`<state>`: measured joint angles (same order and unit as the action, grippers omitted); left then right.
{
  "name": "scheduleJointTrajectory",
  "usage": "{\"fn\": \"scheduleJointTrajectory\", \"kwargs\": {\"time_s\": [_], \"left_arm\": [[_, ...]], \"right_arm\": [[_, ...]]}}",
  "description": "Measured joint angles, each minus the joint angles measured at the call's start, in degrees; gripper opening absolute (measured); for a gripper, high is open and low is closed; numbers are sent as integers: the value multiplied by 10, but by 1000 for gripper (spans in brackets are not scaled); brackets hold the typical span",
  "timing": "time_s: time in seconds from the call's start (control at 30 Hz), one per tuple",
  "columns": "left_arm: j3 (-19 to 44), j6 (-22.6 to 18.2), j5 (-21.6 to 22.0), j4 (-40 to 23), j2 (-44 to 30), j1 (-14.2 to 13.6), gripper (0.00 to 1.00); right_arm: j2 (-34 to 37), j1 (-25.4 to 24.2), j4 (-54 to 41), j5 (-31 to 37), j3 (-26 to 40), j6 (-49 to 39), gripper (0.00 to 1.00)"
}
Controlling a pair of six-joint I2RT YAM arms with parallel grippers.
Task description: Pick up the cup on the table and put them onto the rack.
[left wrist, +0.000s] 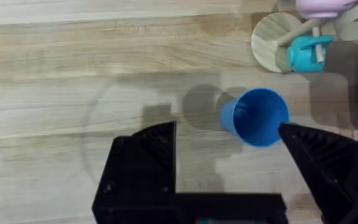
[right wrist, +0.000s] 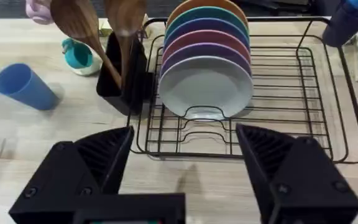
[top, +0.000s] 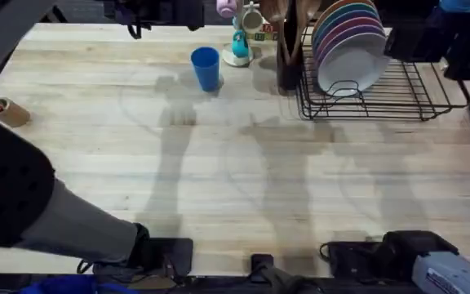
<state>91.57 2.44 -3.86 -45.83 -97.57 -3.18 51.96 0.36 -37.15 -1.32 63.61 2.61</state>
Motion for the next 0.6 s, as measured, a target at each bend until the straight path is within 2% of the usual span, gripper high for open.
{"fn": "scheduleJointTrajectory", "kwargs": {"time_s": [0.6], "left_arm": [[0,11,-10,13,-90,-1,999]], "right_arm": [[24,0,0,0,0,0,996]]}}
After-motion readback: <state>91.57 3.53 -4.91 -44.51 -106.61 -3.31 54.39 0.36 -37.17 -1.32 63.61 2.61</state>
